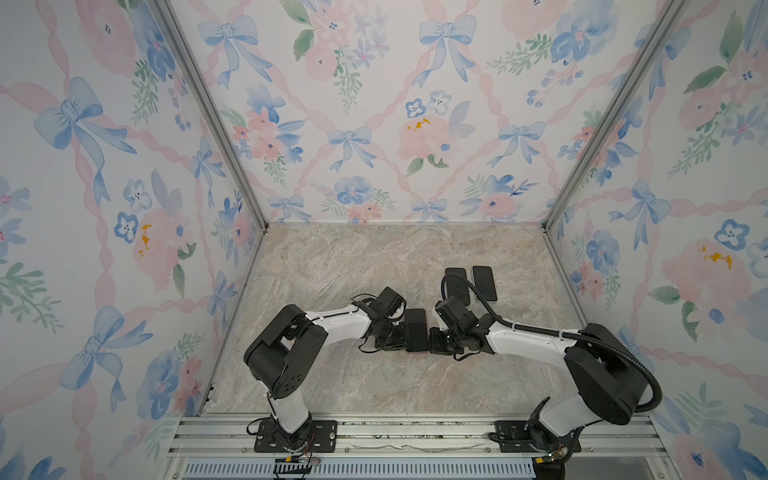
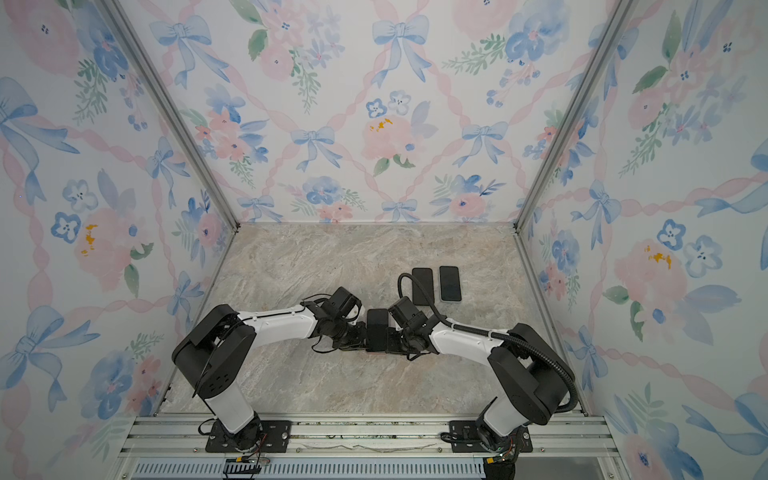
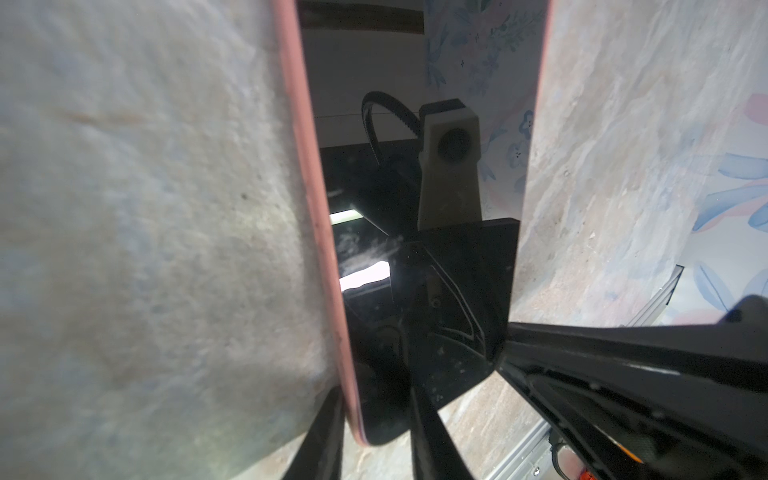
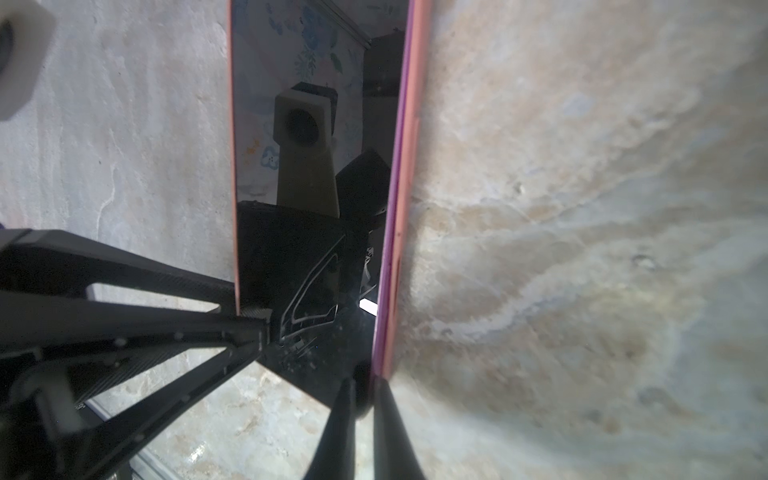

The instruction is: Put the phone into the phone case

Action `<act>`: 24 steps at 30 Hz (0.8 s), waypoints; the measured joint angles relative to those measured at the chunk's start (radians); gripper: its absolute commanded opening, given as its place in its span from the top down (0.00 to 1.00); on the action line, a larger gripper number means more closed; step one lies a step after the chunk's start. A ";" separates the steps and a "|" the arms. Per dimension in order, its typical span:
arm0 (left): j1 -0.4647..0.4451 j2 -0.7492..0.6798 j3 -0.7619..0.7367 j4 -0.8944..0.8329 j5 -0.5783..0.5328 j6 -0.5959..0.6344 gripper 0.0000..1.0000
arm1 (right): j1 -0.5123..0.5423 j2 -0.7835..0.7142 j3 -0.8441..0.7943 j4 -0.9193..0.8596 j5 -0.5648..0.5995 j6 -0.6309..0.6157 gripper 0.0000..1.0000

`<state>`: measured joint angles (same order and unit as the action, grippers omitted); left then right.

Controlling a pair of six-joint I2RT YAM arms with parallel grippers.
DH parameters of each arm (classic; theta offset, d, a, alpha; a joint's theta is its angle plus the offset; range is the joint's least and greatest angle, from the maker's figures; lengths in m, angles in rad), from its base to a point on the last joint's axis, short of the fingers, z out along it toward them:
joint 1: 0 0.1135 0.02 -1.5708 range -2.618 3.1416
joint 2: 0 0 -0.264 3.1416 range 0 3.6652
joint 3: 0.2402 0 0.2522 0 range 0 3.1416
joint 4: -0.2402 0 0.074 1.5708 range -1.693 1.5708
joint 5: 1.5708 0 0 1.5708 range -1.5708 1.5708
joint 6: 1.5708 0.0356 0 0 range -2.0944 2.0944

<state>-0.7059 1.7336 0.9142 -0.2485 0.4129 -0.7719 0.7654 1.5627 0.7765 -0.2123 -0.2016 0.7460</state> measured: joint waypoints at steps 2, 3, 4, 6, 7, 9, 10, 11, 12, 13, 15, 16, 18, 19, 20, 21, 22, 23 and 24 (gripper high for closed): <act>0.001 0.000 0.000 0.000 0.000 0.000 0.72 | 0.000 0.002 0.000 0.003 -0.002 0.003 0.90; 0.002 0.000 0.000 -0.001 0.000 0.000 0.72 | 0.000 0.002 0.000 0.005 -0.003 0.003 0.90; 0.003 0.000 0.000 -0.002 0.000 0.000 0.72 | 0.000 0.005 0.000 0.008 -0.003 0.003 0.90; 0.004 0.000 0.000 -0.003 -0.001 0.000 0.72 | -0.002 0.015 0.001 0.013 -0.007 0.003 0.90; 0.005 0.000 0.000 -0.003 0.000 -0.003 0.72 | -0.002 0.015 0.001 0.014 -0.007 0.003 0.90; 0.006 0.000 -0.001 -0.003 0.000 -0.007 0.72 | -0.002 0.015 0.001 0.014 -0.007 0.003 0.90; 0.006 0.000 -0.001 -0.003 0.000 -0.008 0.72 | -0.002 0.015 0.001 0.014 -0.007 0.003 0.90; 0.006 0.000 -0.001 -0.003 0.000 -0.010 0.72 | -0.002 0.015 0.001 0.014 -0.007 0.003 0.90; 0.006 0.000 -0.001 -0.003 0.000 -0.011 0.72 | -0.002 0.015 0.001 0.014 -0.007 0.003 0.90; 0.006 0.000 -0.001 -0.003 0.000 -0.011 0.72 | -0.002 0.015 0.001 0.014 -0.007 0.003 0.90; 0.006 -0.001 -0.001 -0.003 0.000 -0.011 0.73 | -0.002 0.015 0.001 0.014 -0.007 0.003 0.89; 0.006 -0.001 -0.002 -0.003 -0.001 -0.011 0.73 | -0.003 0.014 0.001 0.014 -0.007 0.003 0.89; 0.006 -0.005 -0.008 0.005 -0.001 -0.011 0.73 | -0.003 0.012 0.001 0.012 -0.006 0.002 0.87; 0.006 -0.010 -0.016 0.013 -0.001 -0.011 0.73 | -0.004 0.010 0.001 0.011 -0.006 -0.003 0.86; 0.007 -0.016 -0.025 0.021 -0.001 -0.011 0.72 | -0.004 0.008 0.001 0.009 -0.006 -0.008 0.86; 0.007 -0.021 -0.033 0.029 0.000 -0.011 0.72 | -0.004 0.006 0.001 0.006 -0.004 -0.014 0.85; 0.009 -0.026 -0.043 0.040 0.005 -0.011 0.72 | -0.005 0.004 0.001 0.002 -0.003 -0.023 0.84; 0.011 -0.030 -0.053 0.047 0.014 -0.011 0.71 | -0.005 0.000 0.001 -0.005 -0.003 -0.032 0.84; 0.014 -0.034 -0.060 0.050 0.022 -0.011 0.71 | -0.006 -0.005 0.001 -0.011 -0.003 -0.039 0.84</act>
<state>-0.6922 1.6993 0.8547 -0.1982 0.4351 -0.7826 0.7589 1.5578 0.7773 -0.2230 -0.2047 0.7074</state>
